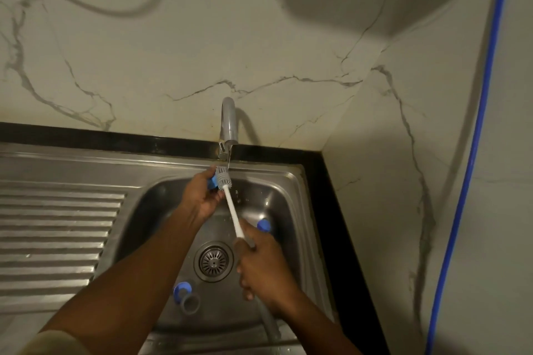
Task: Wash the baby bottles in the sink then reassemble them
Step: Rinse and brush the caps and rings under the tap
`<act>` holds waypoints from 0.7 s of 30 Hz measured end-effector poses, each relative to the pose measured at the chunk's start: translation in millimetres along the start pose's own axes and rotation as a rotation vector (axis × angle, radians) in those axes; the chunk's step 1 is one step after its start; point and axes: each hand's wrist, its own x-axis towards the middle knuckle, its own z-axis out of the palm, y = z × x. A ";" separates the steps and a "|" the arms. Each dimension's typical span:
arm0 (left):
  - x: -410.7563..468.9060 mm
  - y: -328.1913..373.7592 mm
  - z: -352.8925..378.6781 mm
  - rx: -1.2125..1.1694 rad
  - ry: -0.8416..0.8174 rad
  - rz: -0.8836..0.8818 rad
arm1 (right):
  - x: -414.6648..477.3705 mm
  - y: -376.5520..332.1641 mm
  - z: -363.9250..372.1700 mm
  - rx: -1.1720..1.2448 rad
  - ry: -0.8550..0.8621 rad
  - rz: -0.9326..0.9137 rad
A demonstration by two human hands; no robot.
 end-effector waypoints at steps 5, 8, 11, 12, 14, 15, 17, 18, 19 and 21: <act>-7.6 -10.7 1.1 0.156 -0.150 -0.048 | 29.9 -7.7 -5.7 0.075 0.133 -0.001; -8.1 -11.0 8.6 0.122 -0.077 -0.030 | 31.1 -4.7 -8.5 -0.011 0.128 -0.010; -5.5 -9.8 6.7 0.070 0.037 -0.004 | 11.3 6.3 -0.9 -0.261 0.145 -0.084; -5.1 -10.2 5.7 0.063 0.058 0.002 | 4.1 8.0 2.1 -0.320 0.146 -0.103; -2.5 -10.7 2.3 0.103 0.050 0.041 | -1.8 8.8 9.3 -0.385 0.144 -0.118; -2.3 -10.8 2.2 0.112 0.031 0.053 | 0.3 8.4 10.8 -0.392 0.148 -0.127; -4.7 -11.3 5.1 0.088 -0.008 0.050 | 15.2 6.9 7.5 -0.357 0.179 -0.119; -6.1 -10.1 7.2 0.065 -0.035 0.043 | 23.4 2.2 3.5 -0.337 0.202 -0.100; -9.1 -8.4 10.1 0.057 -0.080 0.044 | 31.4 0.0 -1.6 -0.330 0.218 -0.082; -10.3 -3.7 12.2 0.100 -0.157 0.073 | 34.5 -0.5 -9.3 -0.312 0.195 -0.080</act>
